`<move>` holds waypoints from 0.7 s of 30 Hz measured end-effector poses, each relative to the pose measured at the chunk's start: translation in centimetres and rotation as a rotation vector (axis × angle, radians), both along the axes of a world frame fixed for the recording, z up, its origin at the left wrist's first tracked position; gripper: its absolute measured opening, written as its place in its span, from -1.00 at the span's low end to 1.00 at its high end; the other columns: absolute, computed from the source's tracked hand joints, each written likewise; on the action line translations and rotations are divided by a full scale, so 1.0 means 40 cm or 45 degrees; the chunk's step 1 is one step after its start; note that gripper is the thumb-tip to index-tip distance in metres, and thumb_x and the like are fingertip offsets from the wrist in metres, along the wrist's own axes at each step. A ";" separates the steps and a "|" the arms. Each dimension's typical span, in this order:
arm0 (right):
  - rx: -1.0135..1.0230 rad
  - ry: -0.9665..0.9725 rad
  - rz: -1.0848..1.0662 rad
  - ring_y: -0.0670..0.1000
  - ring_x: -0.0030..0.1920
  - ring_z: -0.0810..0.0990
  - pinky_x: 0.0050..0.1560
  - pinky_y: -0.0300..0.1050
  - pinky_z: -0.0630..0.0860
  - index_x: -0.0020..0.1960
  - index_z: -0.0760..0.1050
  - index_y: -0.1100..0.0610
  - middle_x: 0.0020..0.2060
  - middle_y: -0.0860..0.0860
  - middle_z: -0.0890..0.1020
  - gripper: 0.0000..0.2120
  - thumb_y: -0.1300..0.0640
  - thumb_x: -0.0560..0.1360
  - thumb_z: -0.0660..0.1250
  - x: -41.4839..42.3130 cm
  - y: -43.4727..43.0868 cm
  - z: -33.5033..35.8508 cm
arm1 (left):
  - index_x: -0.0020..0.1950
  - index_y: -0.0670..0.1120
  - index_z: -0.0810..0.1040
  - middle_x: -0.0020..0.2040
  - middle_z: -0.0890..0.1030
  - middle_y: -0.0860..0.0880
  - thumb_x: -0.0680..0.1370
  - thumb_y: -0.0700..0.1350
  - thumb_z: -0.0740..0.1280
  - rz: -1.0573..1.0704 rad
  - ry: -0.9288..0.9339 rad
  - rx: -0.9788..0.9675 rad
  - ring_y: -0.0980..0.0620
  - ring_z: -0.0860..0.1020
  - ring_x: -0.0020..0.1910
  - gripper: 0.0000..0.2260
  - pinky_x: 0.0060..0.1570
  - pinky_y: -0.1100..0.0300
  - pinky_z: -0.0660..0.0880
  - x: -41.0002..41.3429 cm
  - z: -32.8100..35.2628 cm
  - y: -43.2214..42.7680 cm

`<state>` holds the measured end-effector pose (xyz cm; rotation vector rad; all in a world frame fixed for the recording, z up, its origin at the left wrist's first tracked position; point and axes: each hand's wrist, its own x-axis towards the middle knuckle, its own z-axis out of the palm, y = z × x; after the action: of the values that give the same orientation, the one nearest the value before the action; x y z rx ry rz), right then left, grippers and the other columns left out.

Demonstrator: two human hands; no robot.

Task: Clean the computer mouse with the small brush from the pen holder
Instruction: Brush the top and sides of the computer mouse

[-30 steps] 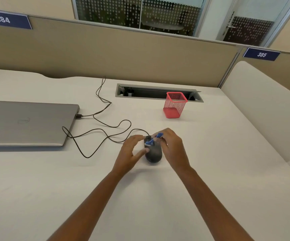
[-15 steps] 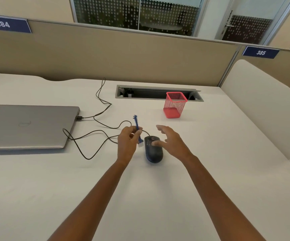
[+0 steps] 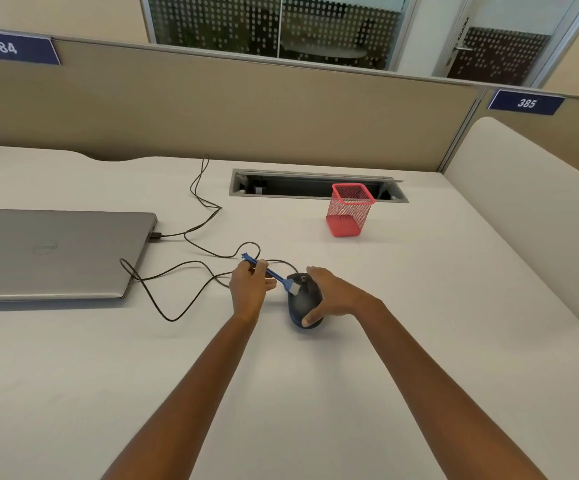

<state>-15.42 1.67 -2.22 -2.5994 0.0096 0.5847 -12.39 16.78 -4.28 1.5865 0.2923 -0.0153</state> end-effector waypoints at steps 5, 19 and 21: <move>-0.027 0.066 -0.003 0.09 0.27 0.36 0.26 0.00 0.41 0.33 0.25 0.14 0.32 0.09 0.35 -0.22 0.06 0.23 0.56 0.019 -0.005 0.001 | -0.06 -0.23 0.47 -0.15 0.56 -0.17 0.56 -0.20 0.22 0.058 -0.035 0.019 0.03 0.55 -0.33 -0.89 -0.23 0.31 0.52 -0.004 0.007 -0.007; -0.052 0.086 0.016 0.11 0.23 0.40 0.19 -0.03 0.45 0.30 0.28 0.15 0.27 0.09 0.37 -0.25 0.06 0.23 0.57 0.030 -0.003 0.006 | -0.16 -0.21 0.48 -0.22 0.58 -0.15 0.54 -0.21 0.27 0.051 -0.173 0.091 0.14 0.55 -0.42 -0.90 -0.24 0.29 0.51 0.005 0.026 -0.019; -0.058 0.085 0.007 0.11 0.23 0.39 0.24 0.02 0.46 0.30 0.28 0.16 0.28 0.10 0.37 -0.25 0.06 0.23 0.57 0.029 -0.003 0.005 | -0.17 -0.22 0.48 -0.23 0.58 -0.15 0.53 -0.21 0.27 0.022 -0.159 0.135 0.14 0.54 -0.44 -0.89 -0.32 0.39 0.49 0.006 0.018 -0.028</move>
<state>-14.28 1.57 -2.02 -2.6231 0.0376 0.6810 -12.15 15.66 -3.58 1.6825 0.2115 0.1140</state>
